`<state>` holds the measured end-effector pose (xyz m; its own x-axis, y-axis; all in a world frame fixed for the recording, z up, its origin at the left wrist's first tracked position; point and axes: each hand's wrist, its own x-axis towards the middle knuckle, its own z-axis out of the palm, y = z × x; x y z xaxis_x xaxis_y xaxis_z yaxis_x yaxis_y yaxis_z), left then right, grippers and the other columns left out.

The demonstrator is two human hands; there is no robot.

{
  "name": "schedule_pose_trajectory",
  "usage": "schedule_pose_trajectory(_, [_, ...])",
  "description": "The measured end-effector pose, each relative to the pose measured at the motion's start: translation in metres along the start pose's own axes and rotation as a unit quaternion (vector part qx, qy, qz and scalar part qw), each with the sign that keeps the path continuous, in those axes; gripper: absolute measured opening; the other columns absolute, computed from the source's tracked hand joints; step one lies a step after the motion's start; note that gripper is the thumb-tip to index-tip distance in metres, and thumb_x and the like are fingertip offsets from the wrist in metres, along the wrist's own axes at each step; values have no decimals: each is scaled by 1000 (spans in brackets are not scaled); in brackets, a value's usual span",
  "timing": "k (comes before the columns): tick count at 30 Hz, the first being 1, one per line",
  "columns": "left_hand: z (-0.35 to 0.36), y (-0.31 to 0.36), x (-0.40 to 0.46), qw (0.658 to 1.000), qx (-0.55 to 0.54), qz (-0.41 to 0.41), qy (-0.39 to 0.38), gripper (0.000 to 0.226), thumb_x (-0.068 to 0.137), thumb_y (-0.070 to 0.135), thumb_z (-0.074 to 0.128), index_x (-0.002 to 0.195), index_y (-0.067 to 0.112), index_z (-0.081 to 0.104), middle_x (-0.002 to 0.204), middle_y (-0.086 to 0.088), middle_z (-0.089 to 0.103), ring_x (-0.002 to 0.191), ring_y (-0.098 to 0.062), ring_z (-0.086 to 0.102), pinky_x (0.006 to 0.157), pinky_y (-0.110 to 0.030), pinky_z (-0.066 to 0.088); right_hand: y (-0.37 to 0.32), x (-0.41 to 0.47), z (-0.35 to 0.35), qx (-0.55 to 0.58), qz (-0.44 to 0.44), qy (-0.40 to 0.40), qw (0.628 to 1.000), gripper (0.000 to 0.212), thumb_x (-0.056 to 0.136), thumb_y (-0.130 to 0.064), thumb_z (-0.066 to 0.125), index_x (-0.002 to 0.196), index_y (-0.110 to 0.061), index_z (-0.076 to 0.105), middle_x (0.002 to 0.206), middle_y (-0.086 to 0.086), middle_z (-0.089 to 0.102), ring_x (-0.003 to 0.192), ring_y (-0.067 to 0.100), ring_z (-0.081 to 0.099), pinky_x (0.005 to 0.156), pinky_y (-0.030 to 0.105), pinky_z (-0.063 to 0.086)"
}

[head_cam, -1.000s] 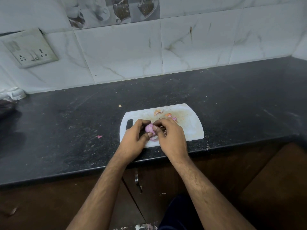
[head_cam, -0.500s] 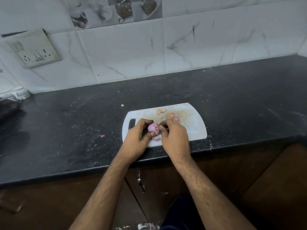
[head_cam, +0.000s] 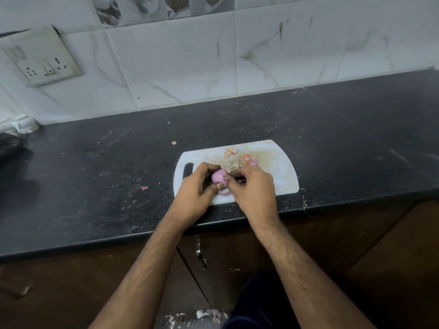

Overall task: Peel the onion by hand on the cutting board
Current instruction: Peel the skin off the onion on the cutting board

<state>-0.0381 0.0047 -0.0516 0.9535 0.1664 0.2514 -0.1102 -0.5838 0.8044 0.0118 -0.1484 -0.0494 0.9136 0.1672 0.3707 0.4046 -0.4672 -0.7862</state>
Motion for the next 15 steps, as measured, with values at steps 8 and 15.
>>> schedule_pose_trajectory(8, [-2, 3, 2, 996, 75, 38, -27, 25, 97, 24, 58, 122, 21, 55, 116, 6, 70, 113, -19, 65, 101, -49, 51, -6, 5, -3, -106, -1, -47, 993, 15, 95, -26, 68, 100, -13, 74, 89, -1, 74, 76, 13, 65, 73, 32, 56])
schedule_pose_trajectory(15, [-10, 6, 15, 987, 109, 47, -104, 29, 101, 19, 54, 131, 18, 53, 125, 6, 67, 117, -12, 63, 104, -34, 50, -3, 20, -12, -155, -1, -105, 982, 16, 98, -25, 62, 97, -12, 72, 85, 2, 72, 77, 17, 66, 75, 35, 57])
